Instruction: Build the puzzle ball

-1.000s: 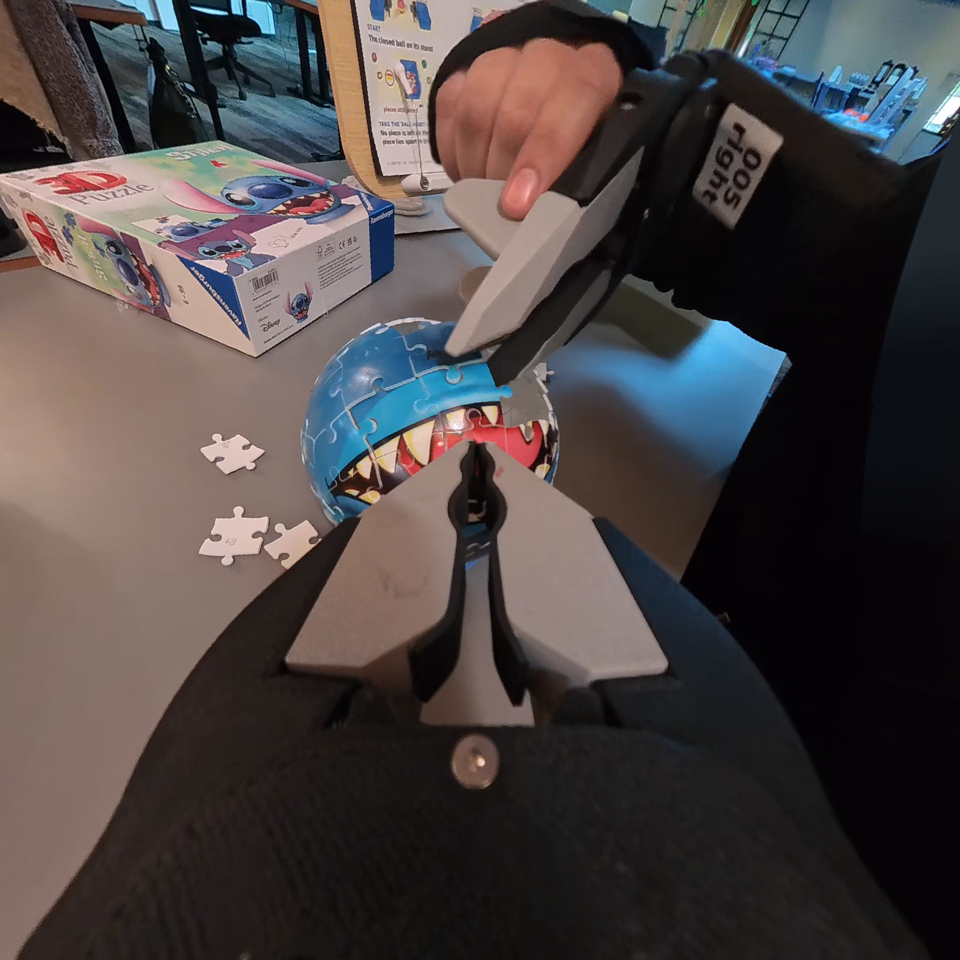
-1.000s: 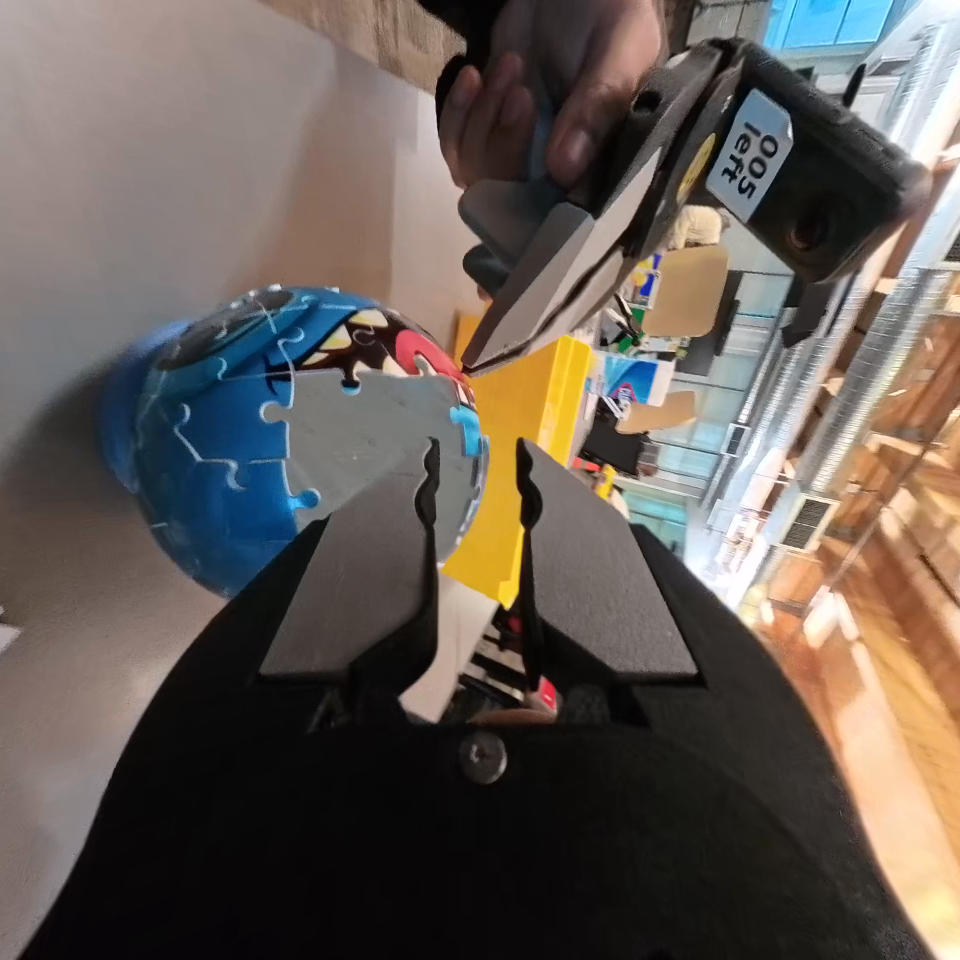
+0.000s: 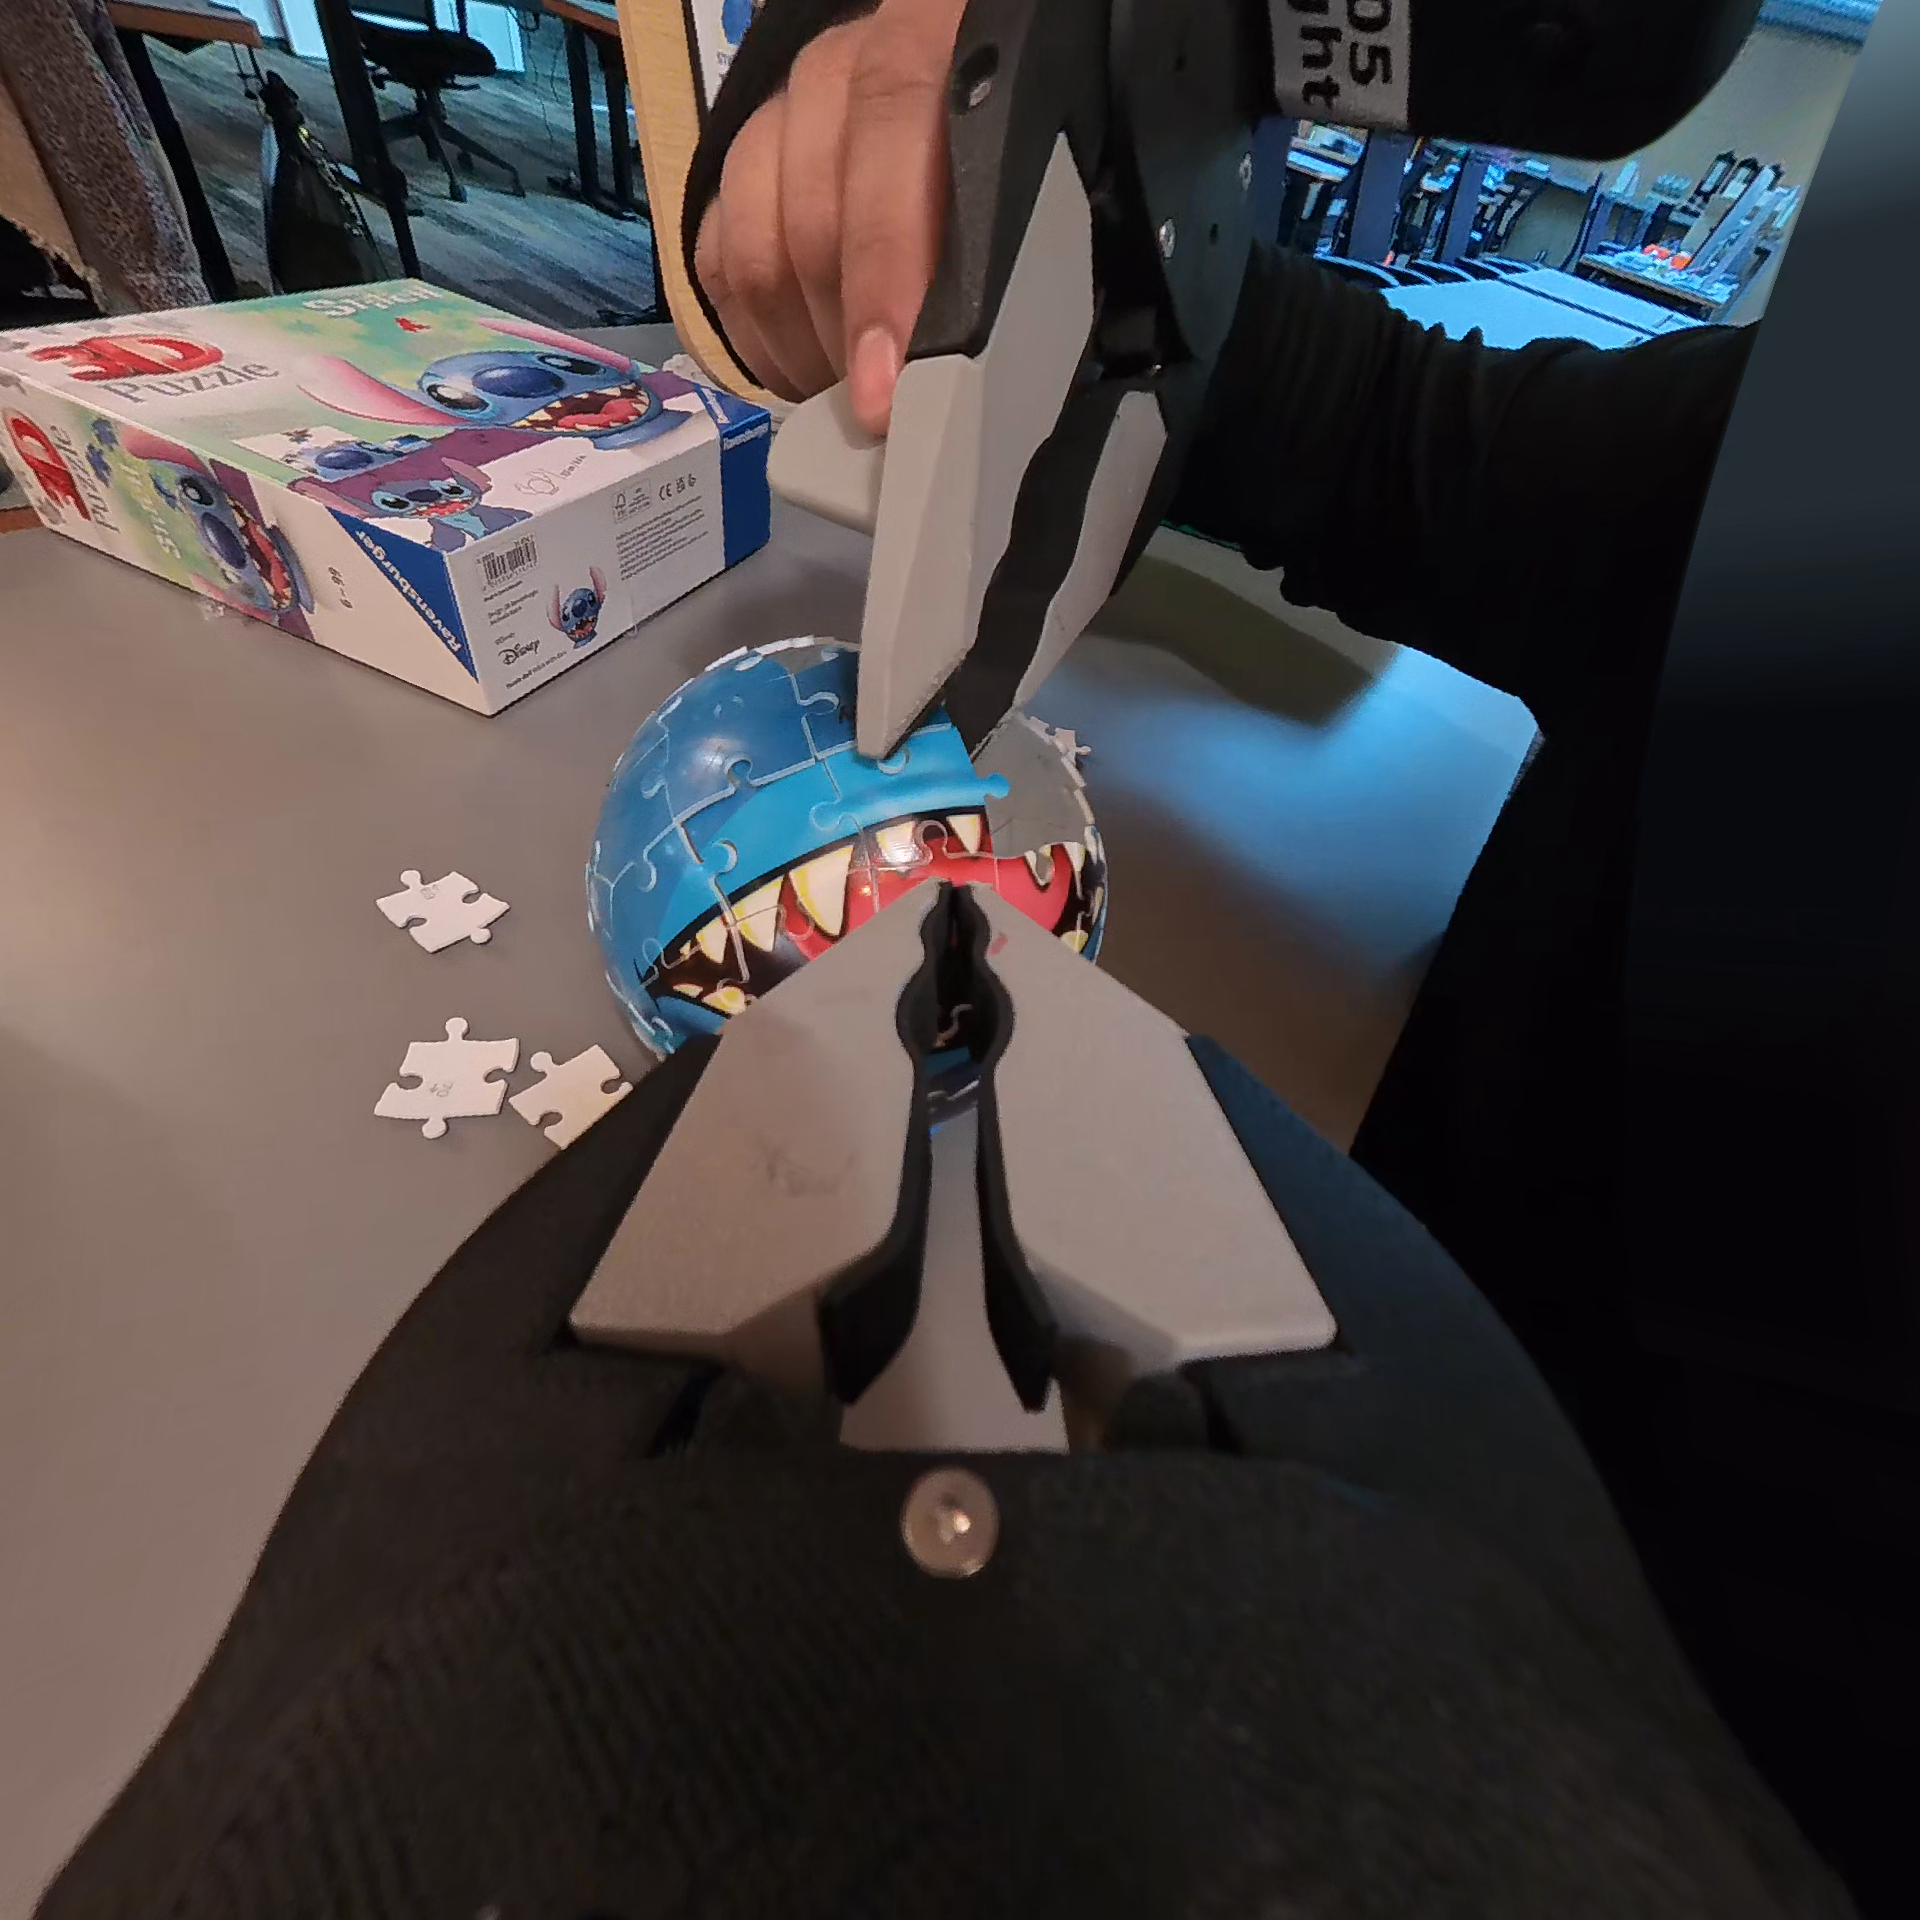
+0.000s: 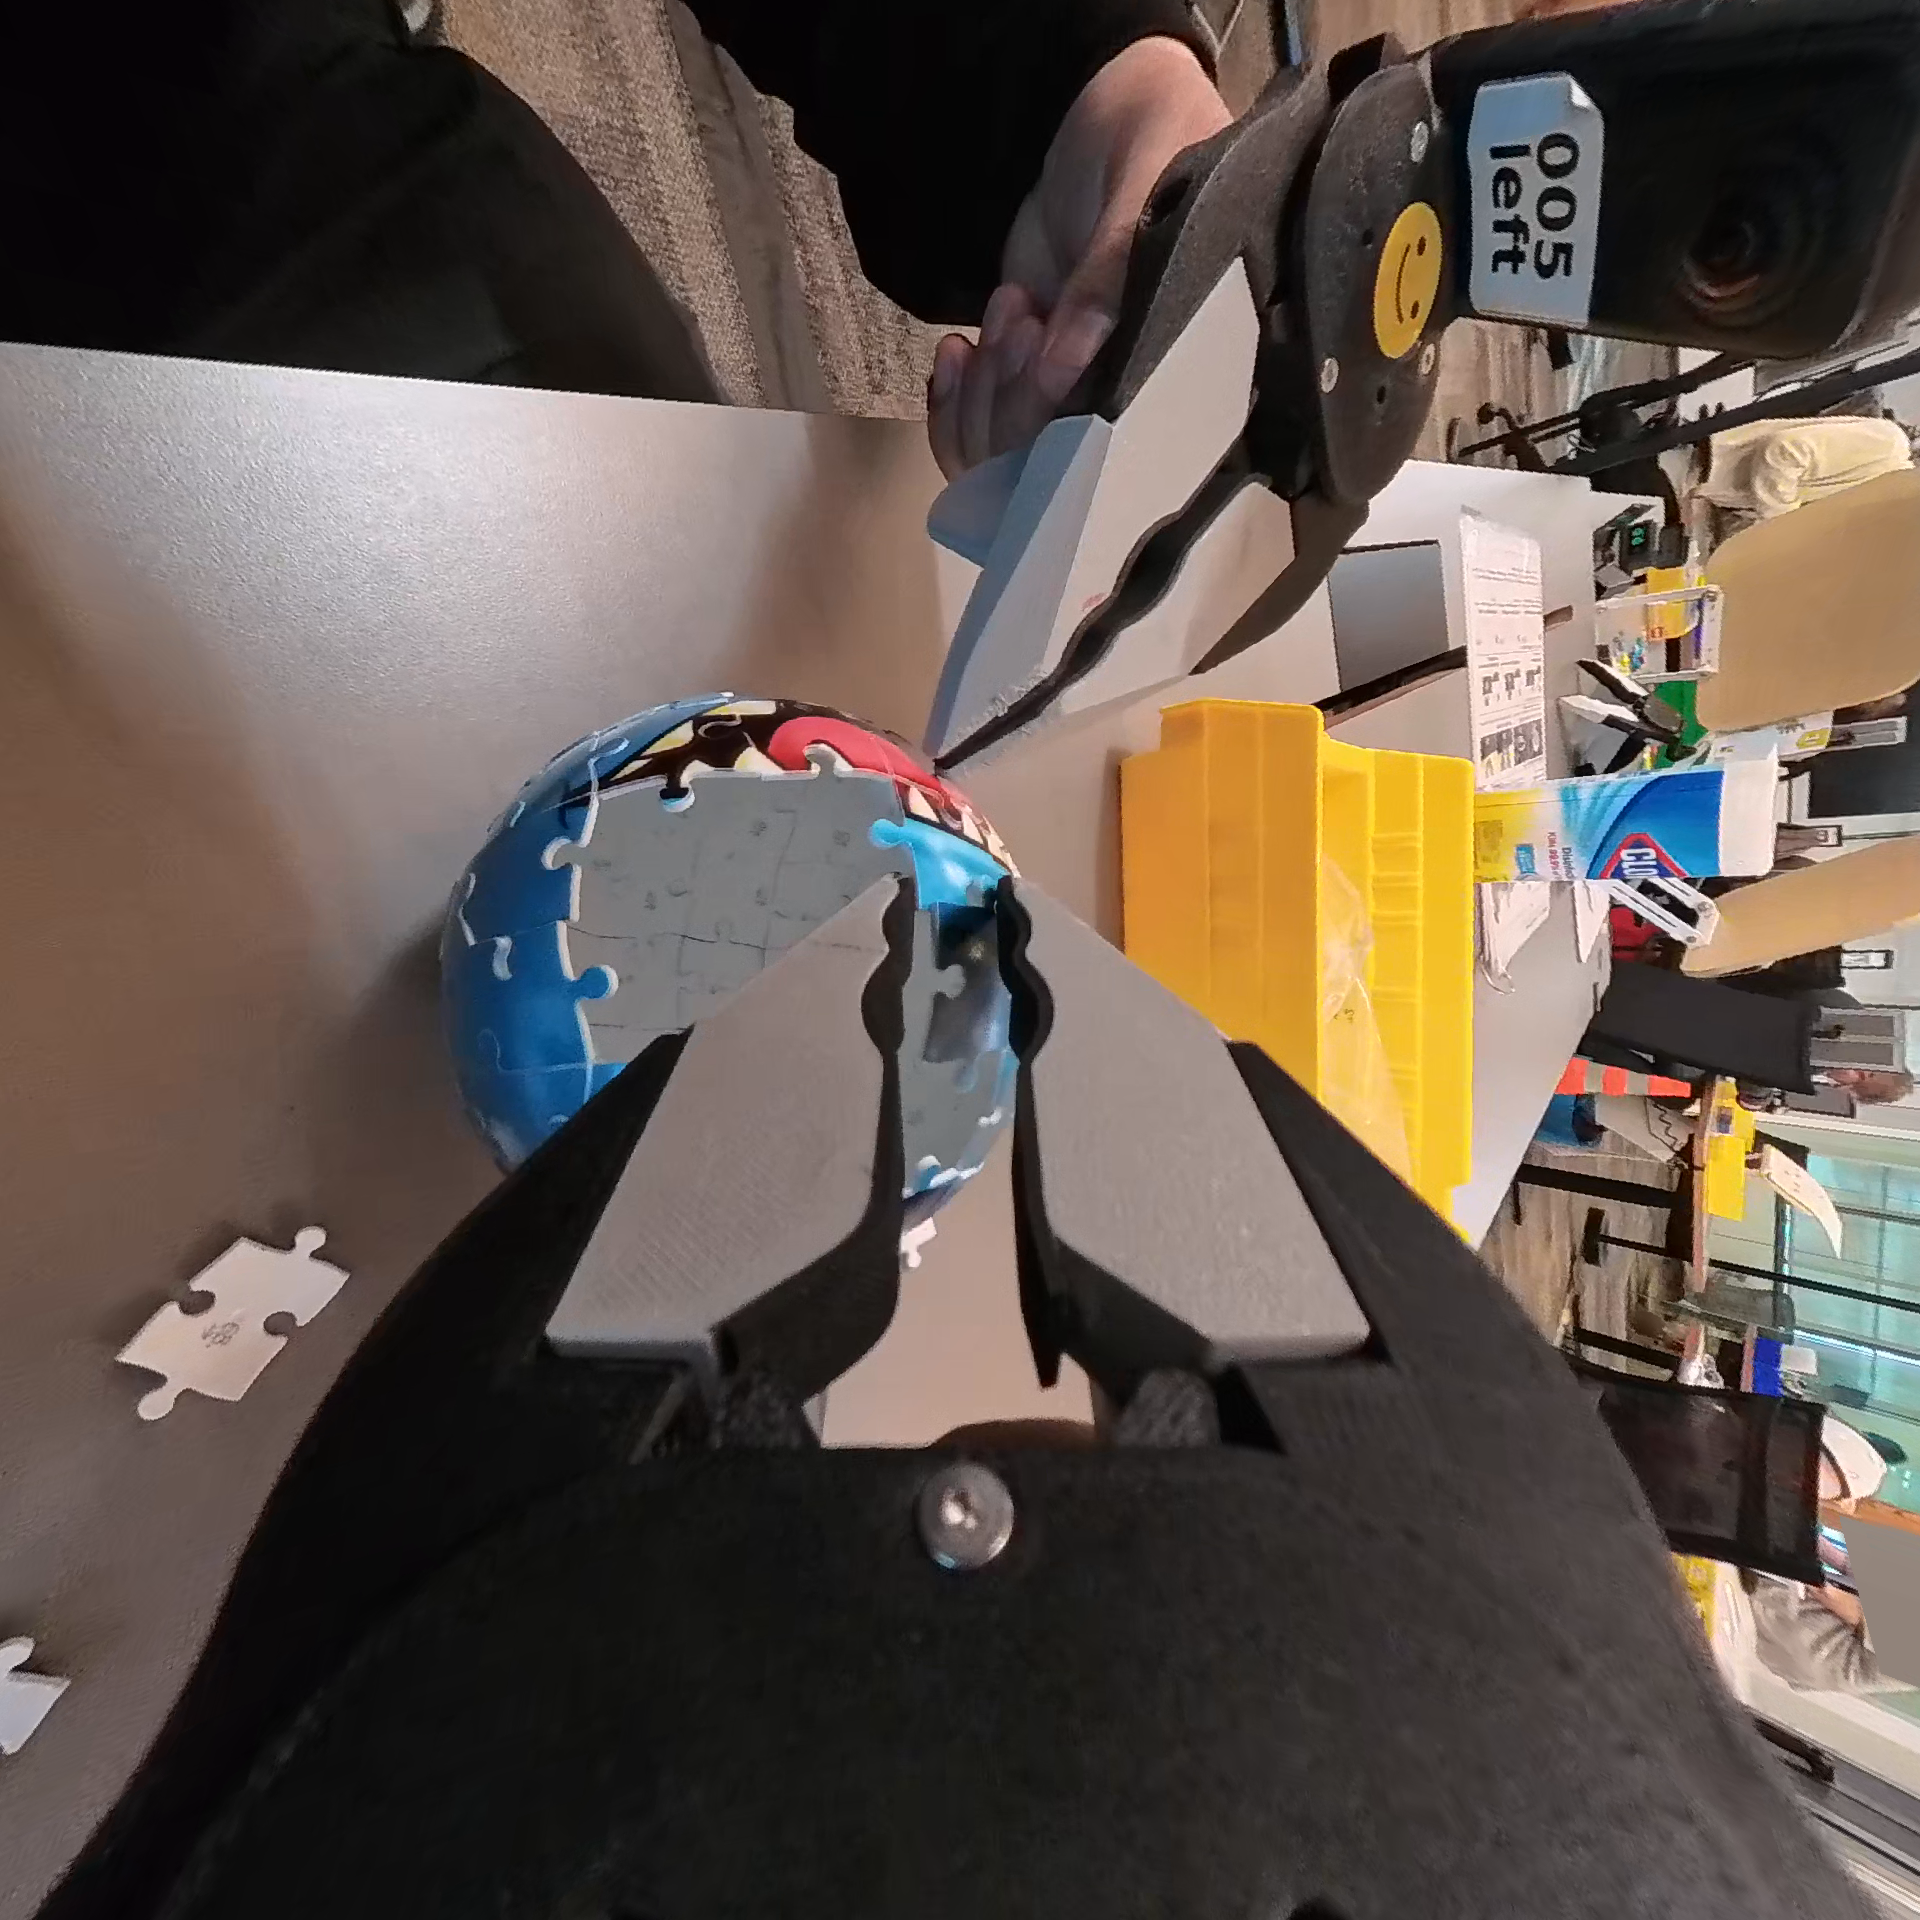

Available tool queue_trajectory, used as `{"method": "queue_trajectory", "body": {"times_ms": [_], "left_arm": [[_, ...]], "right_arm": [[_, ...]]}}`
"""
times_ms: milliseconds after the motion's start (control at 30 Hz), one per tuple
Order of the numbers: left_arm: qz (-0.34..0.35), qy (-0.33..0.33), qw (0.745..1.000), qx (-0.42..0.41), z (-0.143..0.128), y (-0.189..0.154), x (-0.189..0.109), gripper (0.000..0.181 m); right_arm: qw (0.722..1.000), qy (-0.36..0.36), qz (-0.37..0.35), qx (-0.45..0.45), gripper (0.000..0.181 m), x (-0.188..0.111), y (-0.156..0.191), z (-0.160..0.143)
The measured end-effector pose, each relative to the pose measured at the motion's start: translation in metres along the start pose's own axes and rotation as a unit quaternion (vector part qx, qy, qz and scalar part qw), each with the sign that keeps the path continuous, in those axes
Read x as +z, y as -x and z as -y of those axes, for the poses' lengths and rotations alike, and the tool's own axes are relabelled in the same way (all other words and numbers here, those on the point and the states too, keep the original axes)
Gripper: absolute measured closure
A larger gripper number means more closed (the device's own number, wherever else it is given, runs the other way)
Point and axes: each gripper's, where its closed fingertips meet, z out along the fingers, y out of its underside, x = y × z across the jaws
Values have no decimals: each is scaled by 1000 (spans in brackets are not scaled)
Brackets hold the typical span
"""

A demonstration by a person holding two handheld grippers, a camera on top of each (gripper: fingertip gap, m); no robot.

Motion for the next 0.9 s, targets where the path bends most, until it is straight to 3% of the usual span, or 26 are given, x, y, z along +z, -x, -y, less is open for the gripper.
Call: {"method": "queue_trajectory", "body": {"times_ms": [133,900], "left_arm": [[1,2,1000,2,0,-1,1,181],[1,5,1000,3,-2,-1,0,181]], "right_arm": [[1000,12,15,1,161,3,0,-3],[993,-29,98,50,167,-1,3,2]]}}
